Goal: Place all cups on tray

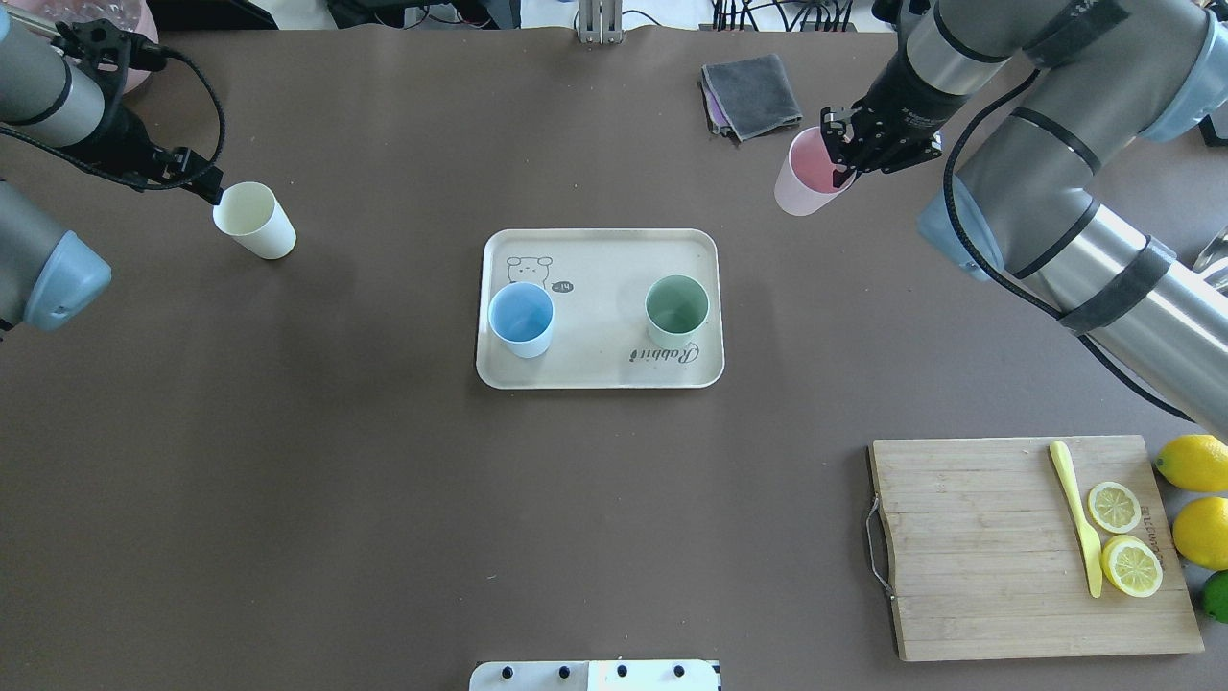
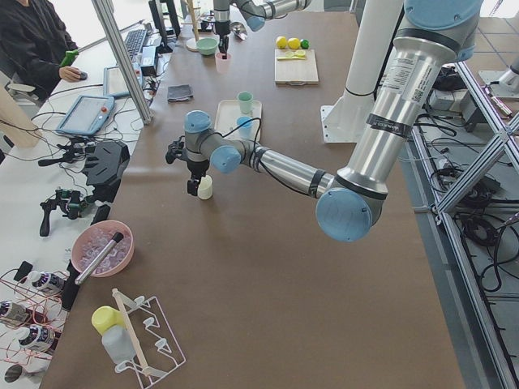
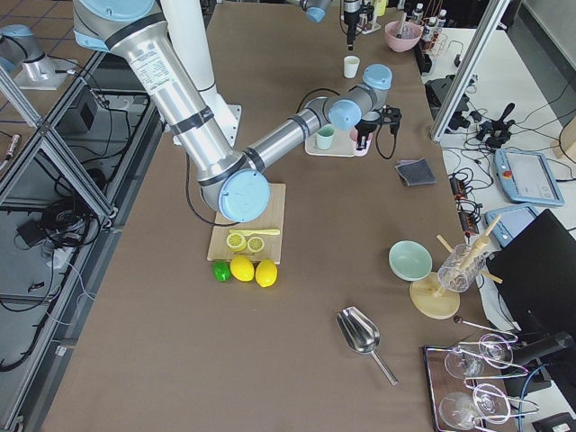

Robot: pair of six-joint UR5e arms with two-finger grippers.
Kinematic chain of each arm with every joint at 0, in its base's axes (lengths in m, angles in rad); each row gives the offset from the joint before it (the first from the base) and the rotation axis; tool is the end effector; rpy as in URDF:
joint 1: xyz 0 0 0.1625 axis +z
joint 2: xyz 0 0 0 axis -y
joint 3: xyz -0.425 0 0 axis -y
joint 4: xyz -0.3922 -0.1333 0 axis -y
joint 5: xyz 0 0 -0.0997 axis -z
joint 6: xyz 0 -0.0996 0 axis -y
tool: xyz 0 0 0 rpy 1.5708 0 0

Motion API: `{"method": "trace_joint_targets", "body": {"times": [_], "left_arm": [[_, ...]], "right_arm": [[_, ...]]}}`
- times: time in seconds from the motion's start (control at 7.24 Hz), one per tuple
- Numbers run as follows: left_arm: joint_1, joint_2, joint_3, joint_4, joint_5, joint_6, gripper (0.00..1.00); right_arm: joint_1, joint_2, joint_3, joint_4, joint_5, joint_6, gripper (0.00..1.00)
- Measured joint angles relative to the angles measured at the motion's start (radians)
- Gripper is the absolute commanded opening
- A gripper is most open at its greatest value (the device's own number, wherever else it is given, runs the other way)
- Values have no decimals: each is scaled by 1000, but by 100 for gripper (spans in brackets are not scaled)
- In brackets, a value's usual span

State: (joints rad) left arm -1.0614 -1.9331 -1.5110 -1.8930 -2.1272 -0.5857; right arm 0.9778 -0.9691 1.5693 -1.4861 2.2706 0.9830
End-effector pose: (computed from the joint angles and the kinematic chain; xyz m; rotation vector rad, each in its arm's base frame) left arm 0.2491 -0.6115 0.4534 0.2391 0.7753 0.1017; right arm -0.3281 -0.6105 0.2873 -0.0134 -0.9372 0.1215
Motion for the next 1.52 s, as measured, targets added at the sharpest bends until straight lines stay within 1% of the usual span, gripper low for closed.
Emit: {"method": "trace_joint_targets", "body": {"times": [0.14,0.28,0.41,0.55,0.69,1.11,1.24,1.52], "left_arm": [[10,-5,34,-41,1,-16,97],[16,-12,76,-85,1,-26,85],[21,-24,114,-117,3,-32,56],[29,-32,142,-142,6,-41,36],[41,-35,159,-163,8,-54,0],[63,-44,164,-188,-3,-82,0],[58,-74,157,-165,-27,-105,0],[46,-187,151,-56,-73,-191,0]], "right_arm": [[-13,18,0,-1,-11,27,0],[-21,32,0,-2,-16,40,0],[-30,44,-4,-3,-26,45,0],[-44,54,-10,-3,-41,48,0],[-54,67,-23,-1,-53,48,0],[-66,98,-90,18,-78,45,0],[-71,106,-114,42,-87,46,0],[-100,123,-158,76,-100,47,0]]}}
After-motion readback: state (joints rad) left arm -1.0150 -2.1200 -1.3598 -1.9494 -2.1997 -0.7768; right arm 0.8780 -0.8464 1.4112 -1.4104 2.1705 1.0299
